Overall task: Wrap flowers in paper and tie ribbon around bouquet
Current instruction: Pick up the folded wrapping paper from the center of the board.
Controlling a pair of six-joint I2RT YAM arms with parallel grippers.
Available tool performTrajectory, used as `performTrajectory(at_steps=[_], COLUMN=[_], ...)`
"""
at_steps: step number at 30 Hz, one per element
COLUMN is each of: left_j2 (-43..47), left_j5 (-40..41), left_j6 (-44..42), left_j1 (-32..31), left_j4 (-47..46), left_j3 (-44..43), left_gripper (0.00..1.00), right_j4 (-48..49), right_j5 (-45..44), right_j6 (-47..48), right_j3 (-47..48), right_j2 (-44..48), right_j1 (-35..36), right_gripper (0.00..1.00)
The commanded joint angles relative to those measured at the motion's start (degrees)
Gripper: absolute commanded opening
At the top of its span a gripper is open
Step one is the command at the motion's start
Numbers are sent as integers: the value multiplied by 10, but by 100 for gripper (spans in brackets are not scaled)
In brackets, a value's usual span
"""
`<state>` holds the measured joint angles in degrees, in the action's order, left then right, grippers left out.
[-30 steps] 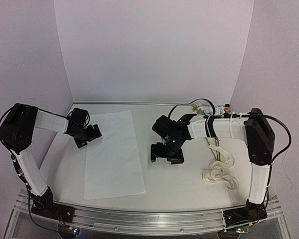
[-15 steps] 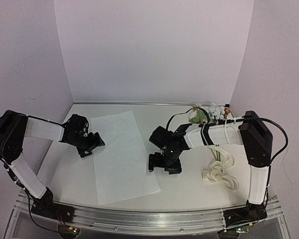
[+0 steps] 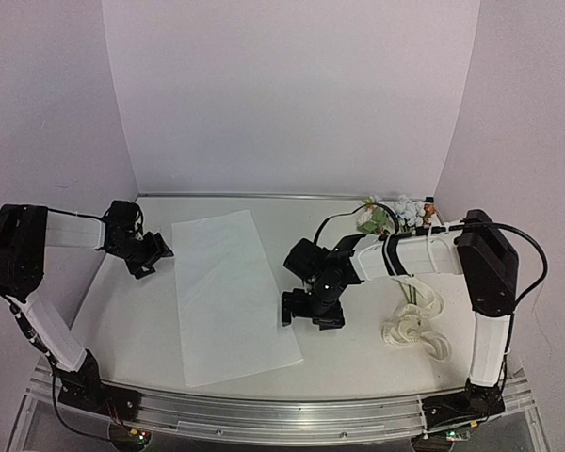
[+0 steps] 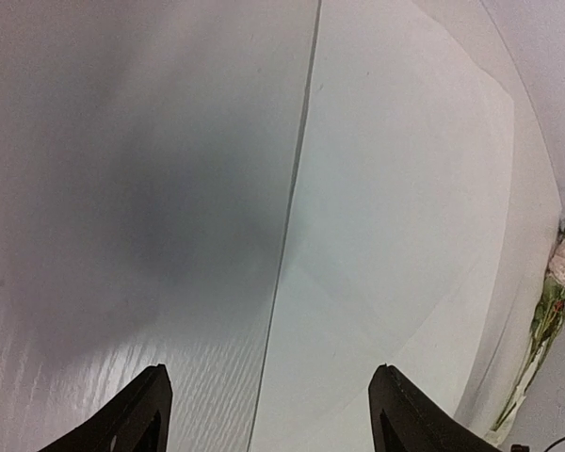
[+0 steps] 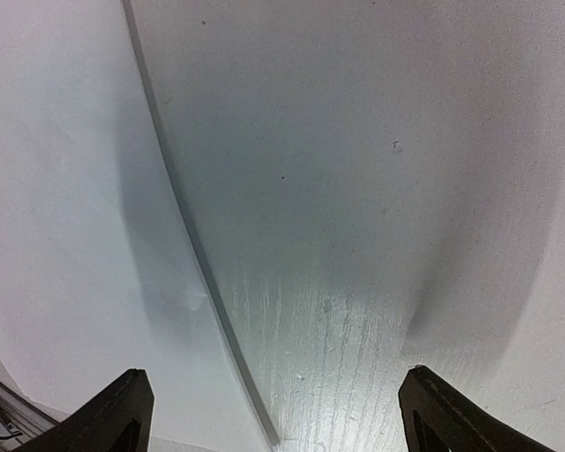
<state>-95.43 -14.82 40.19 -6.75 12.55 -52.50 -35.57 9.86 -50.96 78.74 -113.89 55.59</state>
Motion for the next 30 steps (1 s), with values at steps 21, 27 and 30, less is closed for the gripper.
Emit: performTrajectory(at_steps=[21,27,30], left_j2=[115,199,241], left_j5=[-80,-83,-94], left_j6=[76,106,119], left_j1=[-46,-84,-98], left_j4=[-10,29,49], left_j3=[104,162,190], left_gripper=[81,80,79], right_j4=[51,106,137], right_j5=[57,80,90], right_j6=[2,-47,-74], right_j3=[-29,-75,-99], right_j2=[34,48,54], right_j1=[-9,-7,1], right_gripper=[95,85,79])
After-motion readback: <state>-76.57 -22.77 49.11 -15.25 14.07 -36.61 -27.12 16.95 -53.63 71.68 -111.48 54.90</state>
